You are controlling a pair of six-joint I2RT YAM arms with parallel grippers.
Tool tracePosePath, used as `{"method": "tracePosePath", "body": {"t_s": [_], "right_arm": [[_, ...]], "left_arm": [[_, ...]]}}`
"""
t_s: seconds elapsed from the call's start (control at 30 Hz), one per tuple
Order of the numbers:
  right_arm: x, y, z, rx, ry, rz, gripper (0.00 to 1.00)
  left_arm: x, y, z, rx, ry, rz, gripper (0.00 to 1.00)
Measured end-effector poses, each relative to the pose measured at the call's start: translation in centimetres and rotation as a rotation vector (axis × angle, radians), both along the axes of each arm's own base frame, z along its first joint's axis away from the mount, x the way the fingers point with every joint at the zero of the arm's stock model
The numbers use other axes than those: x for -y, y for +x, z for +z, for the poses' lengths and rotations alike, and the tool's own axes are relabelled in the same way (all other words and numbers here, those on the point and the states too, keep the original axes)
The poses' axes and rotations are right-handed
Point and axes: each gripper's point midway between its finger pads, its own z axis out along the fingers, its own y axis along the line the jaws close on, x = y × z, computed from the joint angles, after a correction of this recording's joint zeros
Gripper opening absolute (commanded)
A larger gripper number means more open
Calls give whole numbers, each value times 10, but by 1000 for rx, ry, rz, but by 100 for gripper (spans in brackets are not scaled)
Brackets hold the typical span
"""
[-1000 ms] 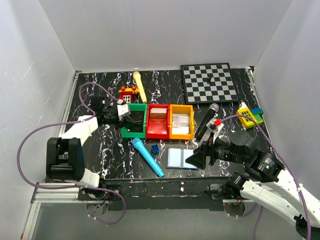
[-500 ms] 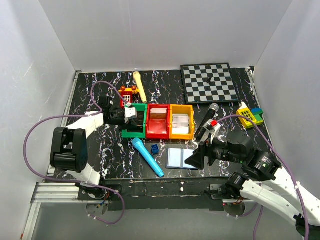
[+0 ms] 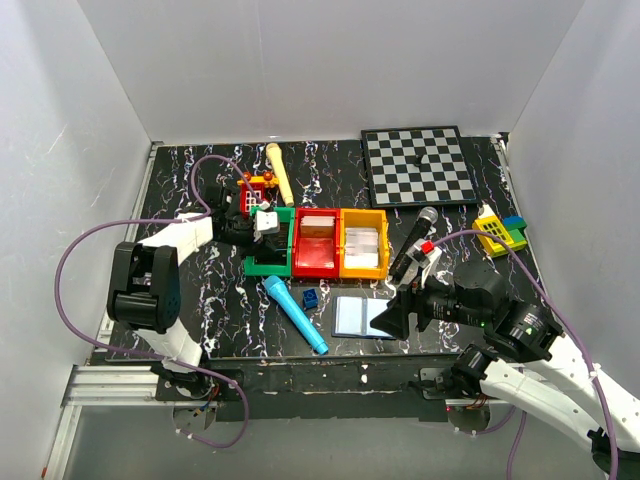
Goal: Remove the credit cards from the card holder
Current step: Place the credit card in the storage box.
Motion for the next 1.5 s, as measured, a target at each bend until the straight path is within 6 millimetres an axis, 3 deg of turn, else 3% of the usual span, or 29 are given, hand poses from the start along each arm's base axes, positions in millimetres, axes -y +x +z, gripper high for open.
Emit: {"method": "tracePosePath", "body": {"t_s": [0.9, 1.5], "right_arm": [[1, 1, -2, 2, -9, -6, 86], [1, 3, -3, 4, -14, -16, 86]], "left_arm": [[-10, -2, 5, 44, 93, 3, 0], [-6, -5, -5, -10, 92, 7, 0]]}}
